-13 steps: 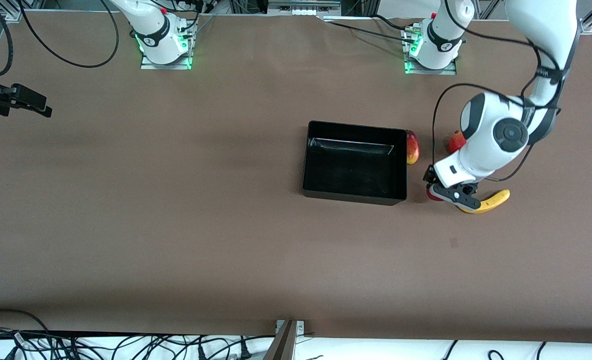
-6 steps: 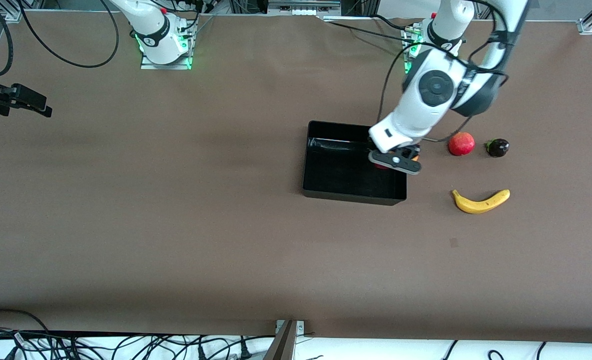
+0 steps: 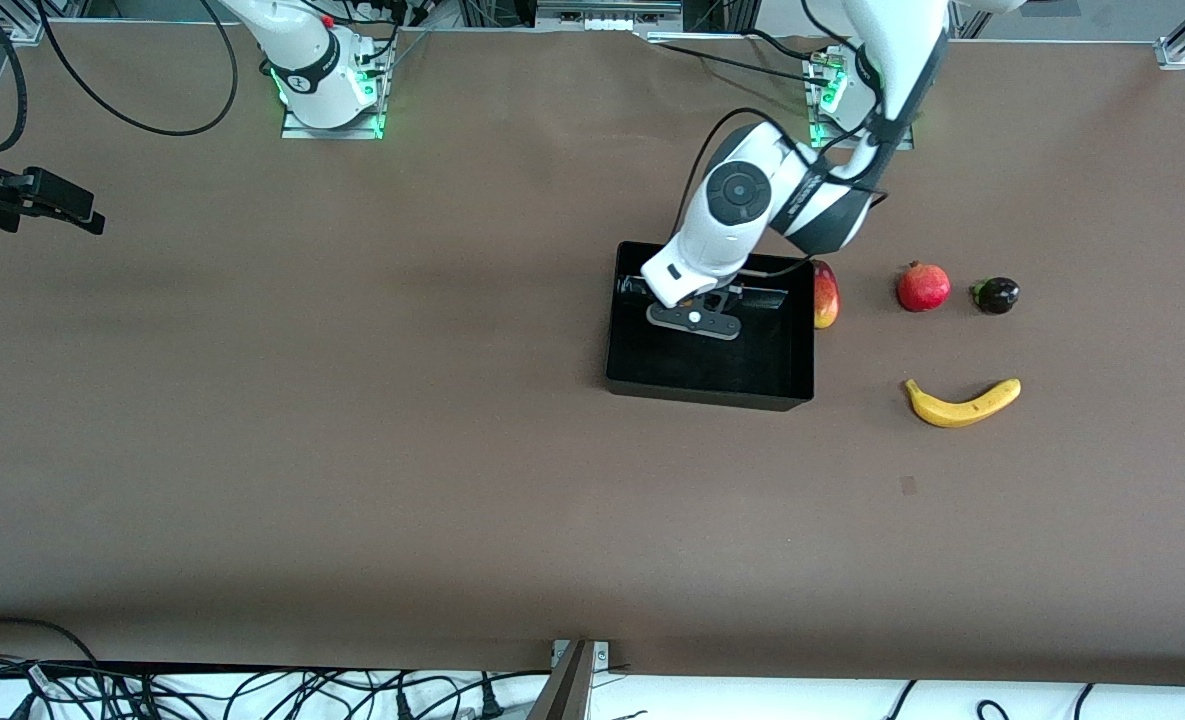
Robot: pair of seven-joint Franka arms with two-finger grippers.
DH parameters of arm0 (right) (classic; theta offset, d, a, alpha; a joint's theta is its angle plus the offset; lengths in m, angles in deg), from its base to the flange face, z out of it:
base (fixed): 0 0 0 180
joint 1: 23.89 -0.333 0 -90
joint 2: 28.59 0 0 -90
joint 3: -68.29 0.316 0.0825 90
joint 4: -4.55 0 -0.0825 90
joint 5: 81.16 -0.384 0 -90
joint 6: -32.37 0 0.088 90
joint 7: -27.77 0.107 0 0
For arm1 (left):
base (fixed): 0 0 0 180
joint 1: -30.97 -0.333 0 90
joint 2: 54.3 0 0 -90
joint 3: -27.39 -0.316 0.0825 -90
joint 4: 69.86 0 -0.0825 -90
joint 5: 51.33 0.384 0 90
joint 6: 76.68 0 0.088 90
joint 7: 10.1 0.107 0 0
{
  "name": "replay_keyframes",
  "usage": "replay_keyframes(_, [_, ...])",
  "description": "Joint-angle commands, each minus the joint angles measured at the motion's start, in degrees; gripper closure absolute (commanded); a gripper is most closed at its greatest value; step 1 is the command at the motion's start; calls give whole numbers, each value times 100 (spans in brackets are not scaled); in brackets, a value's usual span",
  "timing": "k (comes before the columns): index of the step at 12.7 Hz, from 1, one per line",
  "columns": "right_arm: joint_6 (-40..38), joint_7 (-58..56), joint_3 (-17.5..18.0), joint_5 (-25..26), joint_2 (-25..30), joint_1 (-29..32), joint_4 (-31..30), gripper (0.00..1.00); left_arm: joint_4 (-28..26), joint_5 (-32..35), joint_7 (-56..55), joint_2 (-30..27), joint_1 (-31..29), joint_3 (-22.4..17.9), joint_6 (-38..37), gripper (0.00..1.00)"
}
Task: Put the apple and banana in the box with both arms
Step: 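Carry the red apple with the left gripper into the black box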
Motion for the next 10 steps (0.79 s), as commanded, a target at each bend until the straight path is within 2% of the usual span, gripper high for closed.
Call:
replay_keyframes(1, [-122,30,-25,-115,-60,-32,130,0,229,-266,41,402,120,-66,112,100])
replay_keyframes(3, [-122,48,-25,-124,-60,-32,138,0,229,-266,32,666,199,-75,462,100])
replay_keyframes(7, [-122,39,-25,-124,-60,-32,138,0,176,-284,6,685,191,-66,455,100])
replay_keyframes(8, [-122,39,-25,-124,-60,-32,130,0,176,-284,6,694,200,-66,446,96])
replay_keyframes(9, [-122,39,-25,-124,-60,-32,138,0,176,-284,32,702,200,-66,446,77])
replay_keyframes(10, [-130,30,-16,-124,-60,-32,138,0,159,-284,41,694,191,-66,446,75])
